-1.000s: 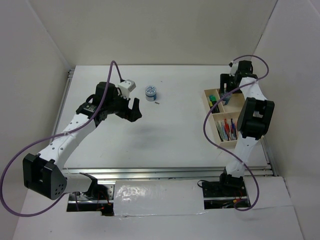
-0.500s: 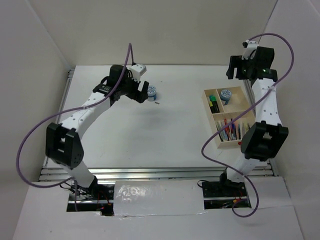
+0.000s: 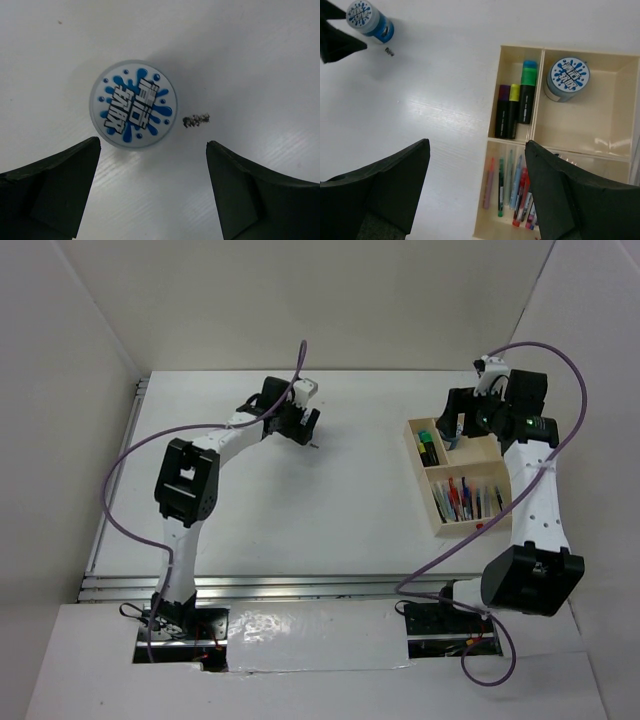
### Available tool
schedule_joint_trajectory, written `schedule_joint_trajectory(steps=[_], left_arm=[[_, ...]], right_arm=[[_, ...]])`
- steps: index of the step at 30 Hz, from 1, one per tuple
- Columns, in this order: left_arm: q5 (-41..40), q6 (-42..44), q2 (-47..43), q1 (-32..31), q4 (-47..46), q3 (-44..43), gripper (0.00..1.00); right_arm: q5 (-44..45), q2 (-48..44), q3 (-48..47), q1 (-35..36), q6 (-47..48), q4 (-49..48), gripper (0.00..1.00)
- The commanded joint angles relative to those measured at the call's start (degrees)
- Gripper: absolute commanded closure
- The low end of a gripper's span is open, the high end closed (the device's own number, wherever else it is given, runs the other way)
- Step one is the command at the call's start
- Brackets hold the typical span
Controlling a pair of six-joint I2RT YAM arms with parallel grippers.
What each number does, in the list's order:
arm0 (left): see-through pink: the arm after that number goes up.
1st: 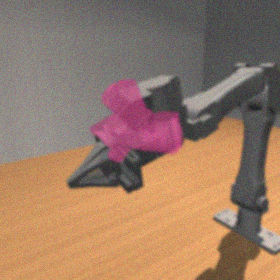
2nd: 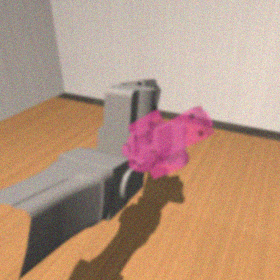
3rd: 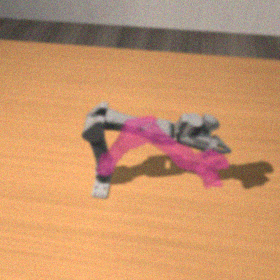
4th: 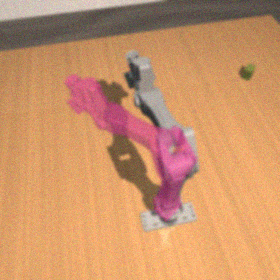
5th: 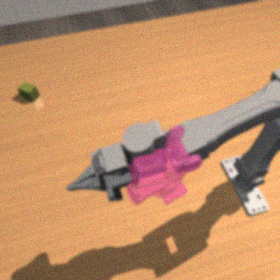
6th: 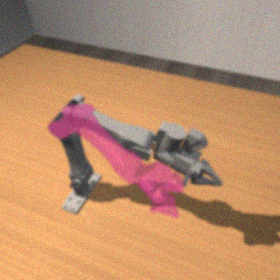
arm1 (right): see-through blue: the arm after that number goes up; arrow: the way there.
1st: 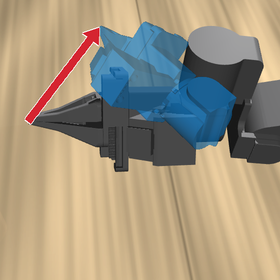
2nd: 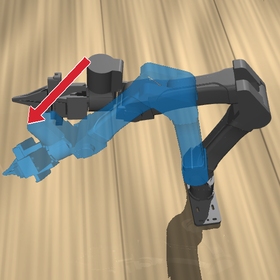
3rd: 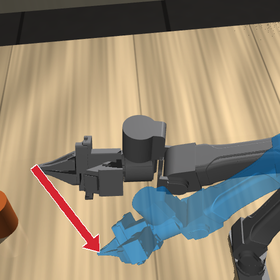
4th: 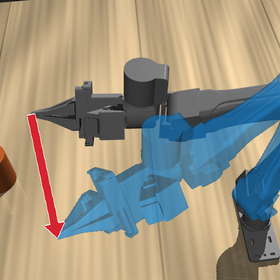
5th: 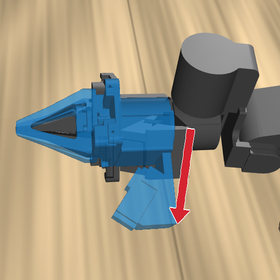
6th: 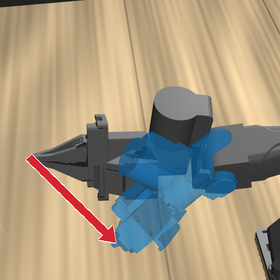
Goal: Sort the stationery into containers
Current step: Move the stationery to the center of the board.
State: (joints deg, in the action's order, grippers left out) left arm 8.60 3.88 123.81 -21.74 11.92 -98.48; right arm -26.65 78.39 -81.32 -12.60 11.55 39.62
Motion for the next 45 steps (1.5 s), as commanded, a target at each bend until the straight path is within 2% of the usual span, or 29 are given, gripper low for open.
schedule_joint_trajectory(steps=[1, 6, 9, 13, 14, 15, 16, 17, 19, 22, 23, 26, 29, 32, 37, 41, 43, 45], left_arm=[[-3.4, 0.1, 3.0, -0.6, -6.3, -5.1, 0.01], [-3.9, 0.6, 8.7, -1.1, -4.9, -10.6, 0.01], [-4.0, 1.0, 10.2, -1.6, -6.6, -10.7, 0.01], [-2.6, 1.0, 11.5, -1.7, -4.3, -12.1, 0.2], [-1.2, 1.0, 11.5, -1.8, -3.4, -12.4, 0.33], [-0.4, 0.6, 10.7, -1.8, -2.6, -12.1, 0.38], [0.5, -0.1, 9.8, -1.8, -2.3, -11.0, 0.45], [1.7, -0.6, 8.4, -1.9, -2.9, -7.4, 0.47], [5.2, -2.0, 2.9, -3.2, -5.0, -2.8, 0.49], [7.5, -1.8, -5.4, -8.3, -6.4, 6.5, 0.5], [7.7, -1.6, -9.6, -11.7, -7.3, 10.8, 0.5], [7.0, -1.1, -14.8, -19.0, -7.7, 16.6, 0.49], [4.5, -1.3, -16.2, -24.7, -8.2, 20.0, 0.49], [2.9, -2.2, -14.8, -27.4, -9.8, 22.1, 0.47], [1.8, -1.2, -9.4, -28.2, -11.4, 20.8, 0.36], [1.7, 0.0, -7.3, -28.0, -12.9, 18.9, 0.22], [2.6, 0.1, -7.2, -28.0, -12.6, 18.1, 0.04], [3.4, 0.2, -8.5, -28.0, -12.2, 17.7, 0.01]], right_arm=[[-1.9, -4.3, 0.9, -0.1, 0.7, 1.5, 0.17], [-2.9, -5.3, 1.6, -0.5, 1.1, 2.4, 0.17], [-4.1, -5.7, 2.4, -0.6, 1.6, 2.6, 0.17], [-5.6, -6.5, 3.0, -0.5, 2.5, 2.7, 0.17], [-5.7, -6.6, 3.2, -0.5, 2.8, 2.7, 0.17], [-6.0, -6.5, 3.1, -0.6, 3.0, 3.0, 0.17], [-6.2, -6.4, 2.9, -0.5, 3.3, 3.2, 0.17], [-6.8, -6.3, 2.9, -0.5, 3.5, 3.3, 0.17], [-7.4, -6.5, 3.1, -0.3, 3.9, 3.2, 0.17], [-6.6, -6.8, 3.8, 0.2, 4.7, 2.9, 0.17], [-6.4, -6.7, 4.0, 0.3, 5.0, 2.9, 0.17], [-6.4, -6.8, 4.4, 0.2, 5.6, 3.2, 0.17], [-6.2, -7.5, 4.9, 0.1, 6.4, 3.3, 0.17], [-5.7, -8.7, 5.7, 0.1, 7.8, 3.8, 0.17], [-5.7, -10.2, 7.5, -0.1, 10.9, 5.4, 0.17], [-5.9, -10.9, 8.6, -0.4, 12.4, 6.4, 0.17], [-6.0, -11.0, 9.2, -0.6, 13.1, 6.6, 0.17], [-5.9, -11.0, 9.5, -0.7, 14.0, 7.0, 0.17]])
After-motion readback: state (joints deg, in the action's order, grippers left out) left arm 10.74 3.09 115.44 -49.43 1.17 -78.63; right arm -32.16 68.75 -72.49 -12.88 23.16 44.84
